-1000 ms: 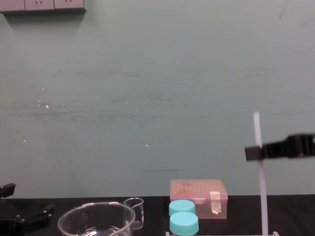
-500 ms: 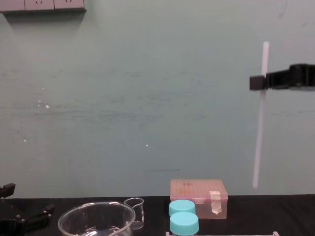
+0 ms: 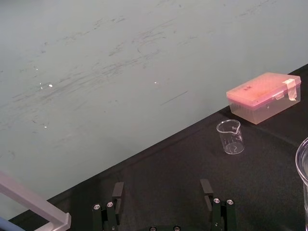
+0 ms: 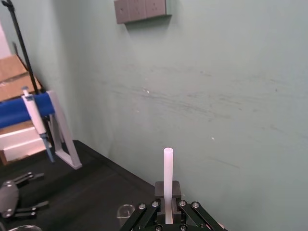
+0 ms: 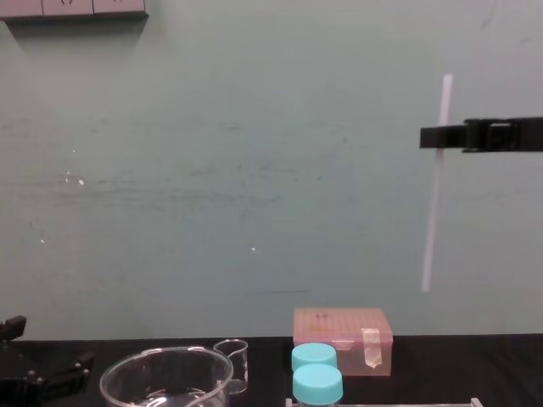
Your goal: Pick up the stirring rod with one hand, then place it down.
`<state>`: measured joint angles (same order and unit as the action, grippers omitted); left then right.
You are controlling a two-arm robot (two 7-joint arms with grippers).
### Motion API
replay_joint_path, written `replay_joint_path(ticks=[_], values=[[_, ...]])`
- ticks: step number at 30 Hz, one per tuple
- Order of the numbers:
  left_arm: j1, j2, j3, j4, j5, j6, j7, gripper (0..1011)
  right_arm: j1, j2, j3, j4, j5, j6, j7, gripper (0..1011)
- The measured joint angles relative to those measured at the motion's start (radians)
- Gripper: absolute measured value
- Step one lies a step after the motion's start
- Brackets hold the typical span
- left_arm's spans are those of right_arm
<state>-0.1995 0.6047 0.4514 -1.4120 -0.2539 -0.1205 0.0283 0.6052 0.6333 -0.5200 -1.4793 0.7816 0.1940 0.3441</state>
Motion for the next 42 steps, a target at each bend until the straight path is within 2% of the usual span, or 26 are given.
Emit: replay_joint_path(ticks=[4, 6, 7, 14, 24, 42], values=[[0.000, 0.000, 0.000, 0.000, 0.000, 0.000, 0.000, 1005, 0.011, -0.036, -0.013, 0.034, -0.038, -0.006, -0.023, 72], [0.000, 0.000, 0.000, 0.000, 0.000, 0.000, 0.000, 1005, 0.012, -0.042, -0.014, 0.038, -0.044, -0.008, -0.029, 72], [0.000, 0.000, 0.000, 0.000, 0.000, 0.000, 0.000, 1005, 0.012, -0.059, -0.015, 0.048, -0.060, -0.015, -0.046, 72], [0.000, 0.000, 0.000, 0.000, 0.000, 0.000, 0.000, 1005, 0.003, -0.092, -0.004, 0.068, -0.087, -0.028, -0.079, 72], [0.000, 0.000, 0.000, 0.000, 0.000, 0.000, 0.000, 1005, -0.015, -0.105, 0.012, 0.064, -0.104, -0.019, -0.082, 72], [0.000, 0.000, 0.000, 0.000, 0.000, 0.000, 0.000, 1005, -0.013, -0.104, 0.010, 0.064, -0.102, -0.019, -0.082, 72]])
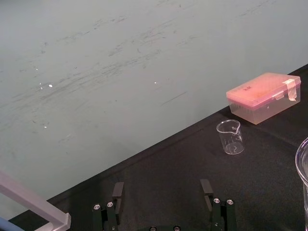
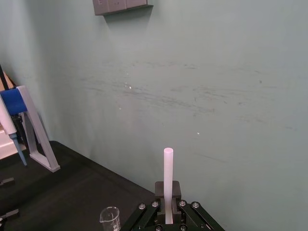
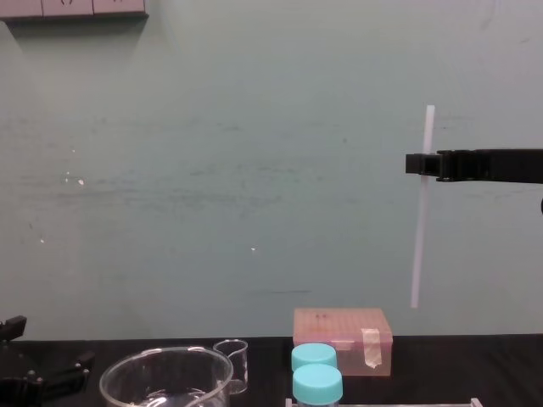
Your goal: Pick up the stirring rod with one hand, then place it down.
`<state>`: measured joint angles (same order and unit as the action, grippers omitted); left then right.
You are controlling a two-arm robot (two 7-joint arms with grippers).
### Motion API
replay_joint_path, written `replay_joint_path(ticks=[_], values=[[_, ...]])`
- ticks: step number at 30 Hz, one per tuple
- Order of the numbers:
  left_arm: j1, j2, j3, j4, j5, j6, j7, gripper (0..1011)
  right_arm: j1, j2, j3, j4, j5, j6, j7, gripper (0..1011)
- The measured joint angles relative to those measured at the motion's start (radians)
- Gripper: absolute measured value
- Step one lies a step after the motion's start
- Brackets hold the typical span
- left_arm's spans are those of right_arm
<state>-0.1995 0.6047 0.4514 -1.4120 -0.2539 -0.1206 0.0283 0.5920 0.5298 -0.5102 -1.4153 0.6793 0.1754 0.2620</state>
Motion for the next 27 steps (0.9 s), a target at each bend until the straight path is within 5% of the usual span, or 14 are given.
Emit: replay_joint_path(ticks=[27], values=[[0.000, 0.000, 0.000, 0.000, 0.000, 0.000, 0.000, 1005, 0.001, 0.001, -0.001, 0.000, 0.001, 0.000, 0.001, 72]])
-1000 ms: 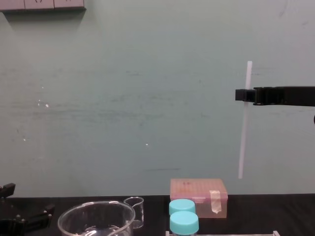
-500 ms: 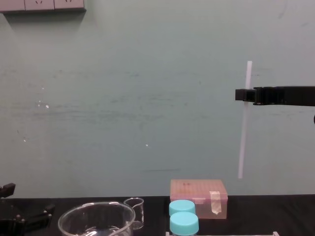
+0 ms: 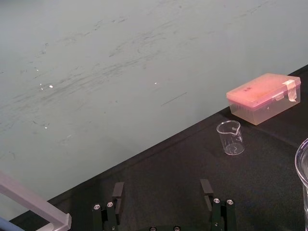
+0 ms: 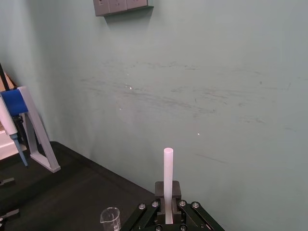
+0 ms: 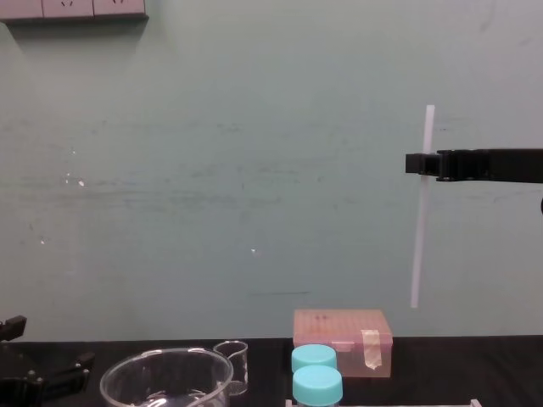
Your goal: Pick up the stirring rod with one hand, then place it down.
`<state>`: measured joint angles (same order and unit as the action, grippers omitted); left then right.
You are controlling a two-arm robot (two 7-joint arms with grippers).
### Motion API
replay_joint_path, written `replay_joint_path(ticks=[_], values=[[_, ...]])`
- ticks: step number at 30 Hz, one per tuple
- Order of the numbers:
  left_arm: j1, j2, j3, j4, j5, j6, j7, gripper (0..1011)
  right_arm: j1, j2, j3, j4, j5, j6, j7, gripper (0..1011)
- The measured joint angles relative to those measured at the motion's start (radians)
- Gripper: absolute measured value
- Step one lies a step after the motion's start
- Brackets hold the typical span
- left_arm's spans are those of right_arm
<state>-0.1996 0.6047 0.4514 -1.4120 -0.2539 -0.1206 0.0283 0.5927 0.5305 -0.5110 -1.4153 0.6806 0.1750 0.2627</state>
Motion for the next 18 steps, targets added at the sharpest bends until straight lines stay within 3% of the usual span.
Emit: replay_joint_path(ticks=[18], values=[[0.000, 0.000, 0.000, 0.000, 0.000, 0.000, 0.000, 1005, 0.000, 0.000, 0.000, 0.000, 0.000, 0.000, 0.000, 72]])
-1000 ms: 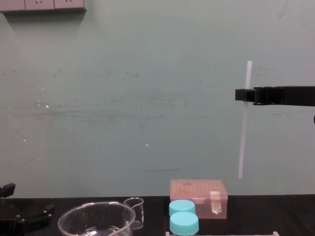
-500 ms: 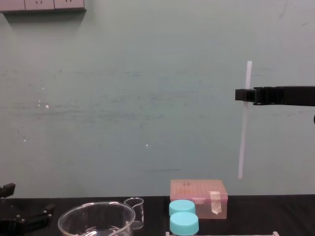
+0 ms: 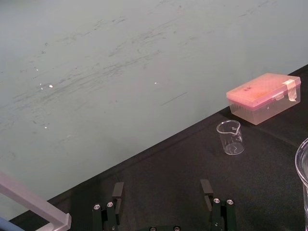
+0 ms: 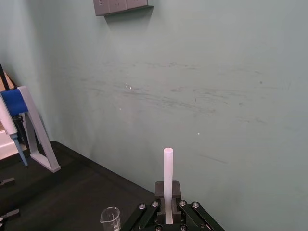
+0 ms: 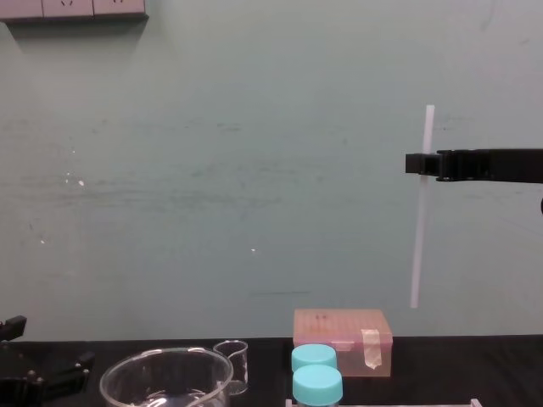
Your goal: Pick up the stirring rod with one hand, then place it down.
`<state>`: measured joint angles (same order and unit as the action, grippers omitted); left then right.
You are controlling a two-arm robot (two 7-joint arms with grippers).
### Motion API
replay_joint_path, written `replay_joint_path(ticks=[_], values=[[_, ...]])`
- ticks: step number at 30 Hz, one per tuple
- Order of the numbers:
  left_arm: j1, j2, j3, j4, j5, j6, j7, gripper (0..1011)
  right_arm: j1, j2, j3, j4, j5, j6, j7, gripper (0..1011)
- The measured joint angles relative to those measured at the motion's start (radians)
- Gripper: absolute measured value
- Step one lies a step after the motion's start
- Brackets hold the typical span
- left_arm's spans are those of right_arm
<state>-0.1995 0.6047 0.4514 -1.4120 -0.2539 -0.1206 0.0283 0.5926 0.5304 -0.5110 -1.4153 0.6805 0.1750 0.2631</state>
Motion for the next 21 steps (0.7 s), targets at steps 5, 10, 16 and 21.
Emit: replay_joint_path(ticks=[5, 10, 16, 21], values=[[0.000, 0.000, 0.000, 0.000, 0.000, 0.000, 0.000, 1005, 0.000, 0.000, 0.000, 0.000, 0.000, 0.000, 0.000, 72], [0.000, 0.000, 0.000, 0.000, 0.000, 0.000, 0.000, 1005, 0.000, 0.000, 0.000, 0.000, 0.000, 0.000, 0.000, 72], [0.000, 0.000, 0.000, 0.000, 0.000, 0.000, 0.000, 1005, 0.000, 0.000, 0.000, 0.000, 0.000, 0.000, 0.000, 72], [0.000, 0.000, 0.000, 0.000, 0.000, 0.000, 0.000, 1005, 0.000, 0.000, 0.000, 0.000, 0.000, 0.000, 0.000, 72]])
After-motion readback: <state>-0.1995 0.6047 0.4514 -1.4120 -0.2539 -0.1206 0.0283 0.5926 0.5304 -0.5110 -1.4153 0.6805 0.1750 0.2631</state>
